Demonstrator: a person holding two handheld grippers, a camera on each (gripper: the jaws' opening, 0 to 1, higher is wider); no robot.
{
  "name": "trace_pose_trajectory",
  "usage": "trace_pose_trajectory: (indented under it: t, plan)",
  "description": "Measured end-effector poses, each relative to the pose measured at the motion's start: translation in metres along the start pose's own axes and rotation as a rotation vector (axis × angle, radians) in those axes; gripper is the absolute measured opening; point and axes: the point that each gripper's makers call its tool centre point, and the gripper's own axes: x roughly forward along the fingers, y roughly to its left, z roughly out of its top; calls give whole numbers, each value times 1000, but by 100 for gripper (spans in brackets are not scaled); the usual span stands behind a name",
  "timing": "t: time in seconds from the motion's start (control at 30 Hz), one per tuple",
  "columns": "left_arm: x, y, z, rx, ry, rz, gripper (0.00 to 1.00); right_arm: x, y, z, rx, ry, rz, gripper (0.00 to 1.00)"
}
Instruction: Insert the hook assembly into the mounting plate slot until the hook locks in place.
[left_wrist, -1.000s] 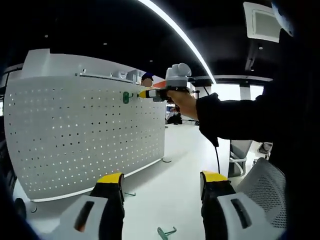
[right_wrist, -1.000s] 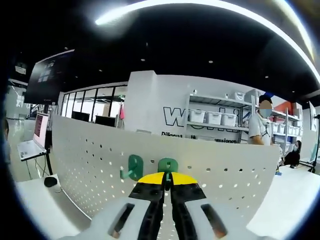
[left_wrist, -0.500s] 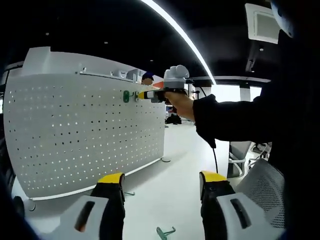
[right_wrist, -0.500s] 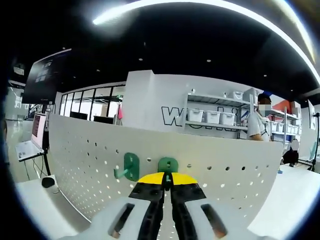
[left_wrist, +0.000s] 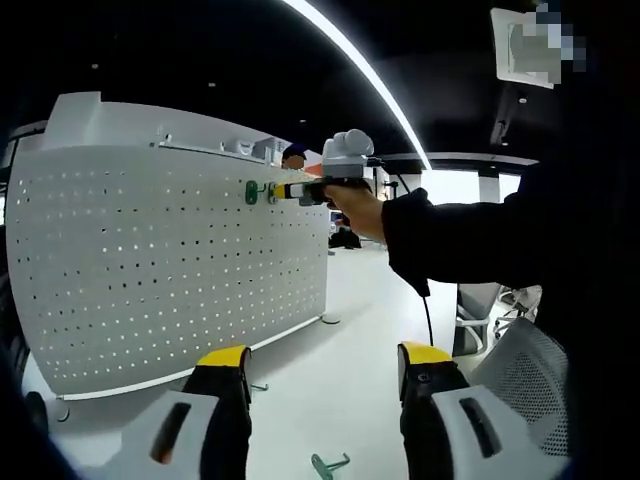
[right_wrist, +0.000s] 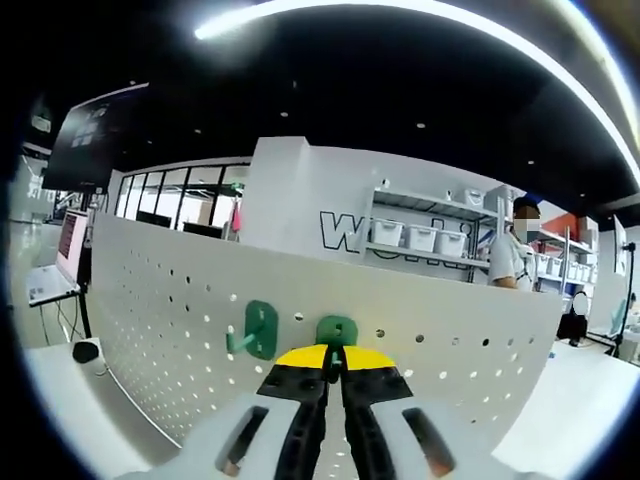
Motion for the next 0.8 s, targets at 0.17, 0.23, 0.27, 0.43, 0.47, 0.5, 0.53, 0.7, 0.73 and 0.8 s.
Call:
trace_pose_trajectory:
  t: [0.17, 0.23, 0.27, 0.43, 0.47, 0.5, 0.53, 0.7, 0.73, 0.8]
  plan:
    - [0, 0, 1, 3, -1, 0, 60, 1, 0, -1, -27, 6, -16, 2]
    - [-1, 0, 1, 3, -3, 2, 60, 0, -1, -1, -22, 4, -15, 2]
    - [-1, 1, 1, 3, -3, 3, 60, 0, -1, -1, -15, 2, -12, 2]
    - [-1, 1, 2, 5, -4, 2, 61, 1, -1, -2, -15, 6, 1, 3]
    - [-1, 1, 2, 6, -4, 2, 61, 2, -2, -2, -17, 6, 2, 3]
    - [-1, 1, 2, 6, -4, 2, 61, 2, -1, -3, -20, 8, 2, 3]
    - [-1, 1, 2, 5, -5, 2, 61, 2, -1, -4, -20, 11, 2, 3]
    - [-1, 1, 2, 7, -6, 5, 61, 2, -2, -11, -14, 29, 7, 4]
    - [-1, 1, 2, 7, -6, 5, 61, 1, -2, -13, -9, 29, 10, 4]
    - [-1, 1, 2, 8, -5, 4, 61, -1, -4, -16, -4, 31, 9, 5]
